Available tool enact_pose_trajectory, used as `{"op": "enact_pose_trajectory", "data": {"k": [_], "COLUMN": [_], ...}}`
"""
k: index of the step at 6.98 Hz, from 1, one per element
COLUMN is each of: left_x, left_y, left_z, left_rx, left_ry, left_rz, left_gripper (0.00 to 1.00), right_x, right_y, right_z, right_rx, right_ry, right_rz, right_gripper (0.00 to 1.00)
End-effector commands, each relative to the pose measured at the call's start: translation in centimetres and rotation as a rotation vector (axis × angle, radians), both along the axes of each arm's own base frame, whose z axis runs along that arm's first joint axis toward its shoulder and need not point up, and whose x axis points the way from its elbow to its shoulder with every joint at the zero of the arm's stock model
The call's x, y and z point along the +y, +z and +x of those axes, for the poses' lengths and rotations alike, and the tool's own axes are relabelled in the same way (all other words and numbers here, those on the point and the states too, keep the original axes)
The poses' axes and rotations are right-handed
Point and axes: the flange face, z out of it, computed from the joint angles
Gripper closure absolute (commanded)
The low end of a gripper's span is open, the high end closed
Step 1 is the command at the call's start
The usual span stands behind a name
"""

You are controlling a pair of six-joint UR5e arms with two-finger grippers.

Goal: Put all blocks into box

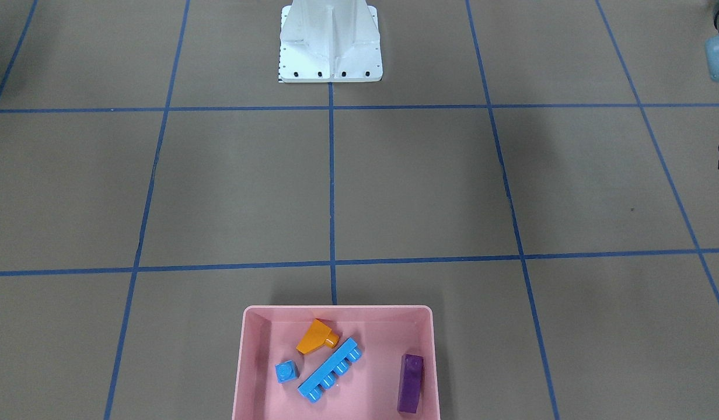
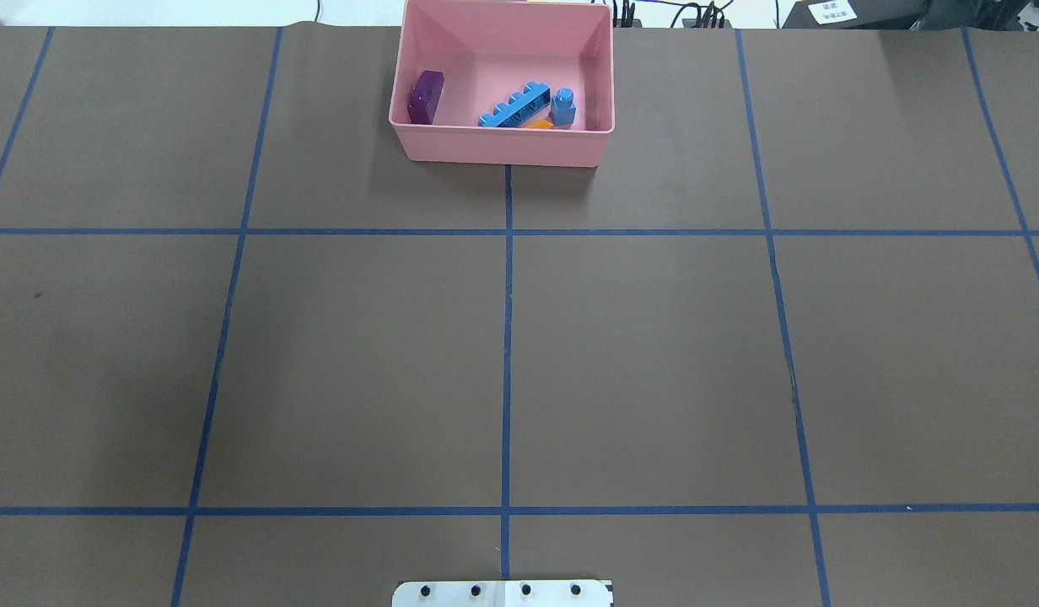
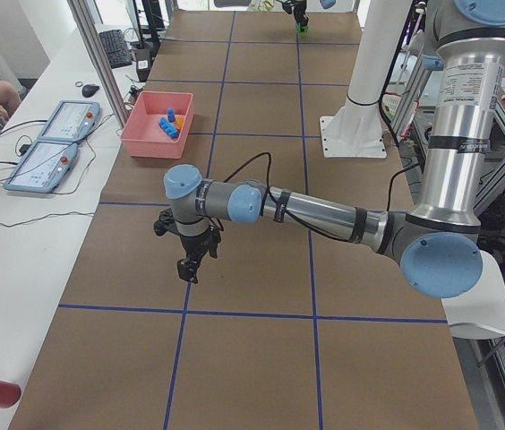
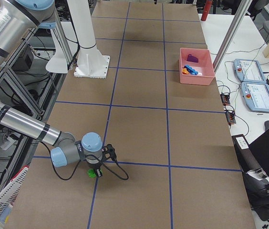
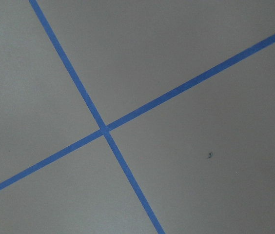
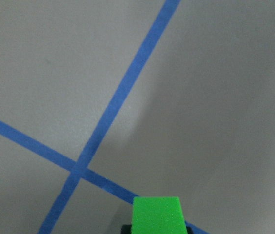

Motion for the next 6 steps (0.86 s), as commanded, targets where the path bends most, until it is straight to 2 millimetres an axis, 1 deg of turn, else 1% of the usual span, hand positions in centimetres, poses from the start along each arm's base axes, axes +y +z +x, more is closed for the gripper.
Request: {"op": "enact_pose_trajectory", "data": {"k": [1,2,3,4,5,6], "left_x": [2.5,4.3,4.9,6.0,7.7,7.9], "left_y": [2.0,3.0,2.7,2.5,2.5,2.1], "left_z": [-4.5,-5.7,-6.8,-7.5,-7.4,-7.5], "left_rx": [0.050,0.116,0.126,0.124,0.123,0.122], "left_ry": [-0.113,-0.146,-0.174,-0.186,-0.189,-0.190], "left_rz": [-0.031,-0.015,-0.013,-0.021,-0.038,-0.048], "left_gripper": [0.00,0.00,0.00,0.00,0.00,0.00], "right_x": [-4.9,-8.1,-12.3,-17.5,-22.4,-26.3], "right_y": [-7.9,-11.9,-15.3,-19.0,-23.6,-28.2], "right_z": [-1.6,-2.6,-3.3,-4.8,-6.5,-7.8], "right_rx": [-0.014,-0.017,-0.031,-0.031,-0.022,-0.028], "right_ry": [0.060,0.070,0.095,0.107,0.115,0.166], "right_rz": [-0.022,-0.038,-0.060,-0.068,-0.083,-0.096], "right_gripper": [1.00,1.00,1.00,1.00,1.00,1.00]}}
